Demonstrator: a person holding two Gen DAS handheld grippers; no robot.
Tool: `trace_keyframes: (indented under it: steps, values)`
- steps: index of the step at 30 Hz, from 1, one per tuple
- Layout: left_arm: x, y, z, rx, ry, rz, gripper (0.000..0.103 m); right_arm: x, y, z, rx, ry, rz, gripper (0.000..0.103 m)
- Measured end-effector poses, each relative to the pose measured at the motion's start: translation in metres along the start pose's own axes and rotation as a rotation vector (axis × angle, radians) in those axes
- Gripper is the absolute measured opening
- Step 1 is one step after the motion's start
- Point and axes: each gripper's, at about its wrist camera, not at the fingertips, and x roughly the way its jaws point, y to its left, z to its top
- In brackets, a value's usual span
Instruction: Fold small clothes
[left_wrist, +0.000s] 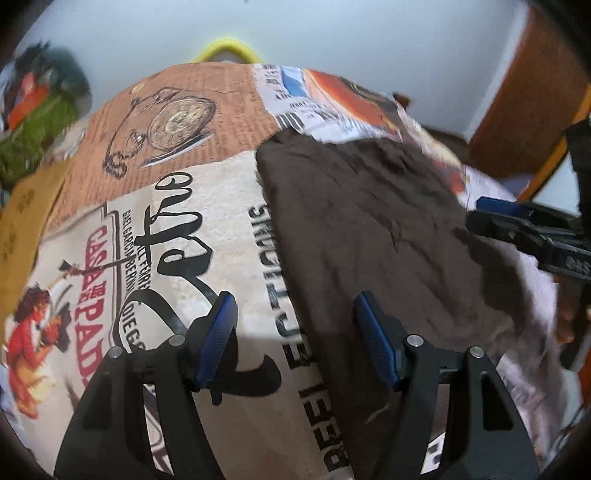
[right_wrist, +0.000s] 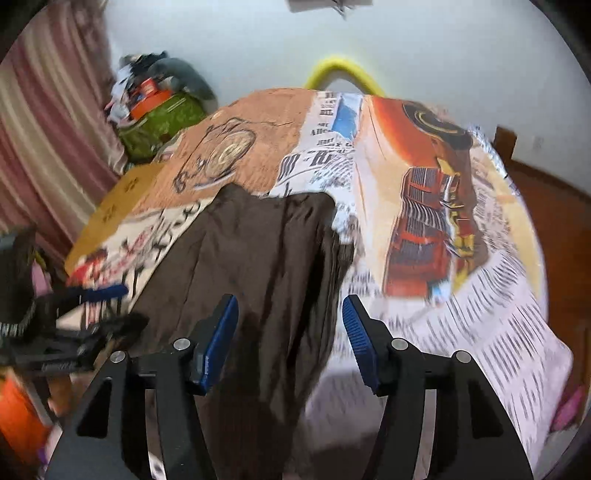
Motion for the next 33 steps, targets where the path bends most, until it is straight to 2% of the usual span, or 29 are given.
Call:
trace_keyframes:
  steps: [5,10,15,19,22,24,28,31,33]
  values:
    - [0.001,-0.009,-0.012,0.062,0.047,0.046,0.071,0.011,0.006,-0.031,-0.075,0.073,-0.052,0.055]
    - [-0.003,-0.007,-0.032,0.104,0.071,0.102,0.081,0.003,0.007,-0.054,-0.113,0.077,-0.112,0.055]
    - [-0.012,-0.006,-0.05,0.119,0.087,0.105,0.082,-0.003,0.021,-0.07,-0.181,0.103,-0.146,0.055]
    - [-0.024,-0.007,-0.055,0.149,0.1,0.109,0.082,-0.015,0.013,-0.063,-0.098,0.107,-0.077,0.055]
    - [-0.04,-0.002,-0.048,0.143,0.064,0.115,0.082,-0.03,0.007,-0.048,-0.052,0.062,-0.052,0.055]
    - [-0.053,0.004,-0.036,0.103,0.019,0.1,0.082,-0.039,0.004,-0.038,-0.023,0.02,-0.037,0.055]
    - [-0.062,0.018,-0.006,-0.01,-0.048,0.07,0.085,-0.046,-0.001,-0.017,0.048,-0.053,-0.009,0.064]
    - [-0.05,0.022,0.015,-0.057,-0.049,0.039,0.086,-0.029,-0.002,-0.002,0.084,-0.075,-0.015,0.07]
    - [-0.035,0.022,0.024,-0.079,-0.028,0.008,0.086,-0.011,-0.007,0.006,0.115,-0.054,0.003,0.07]
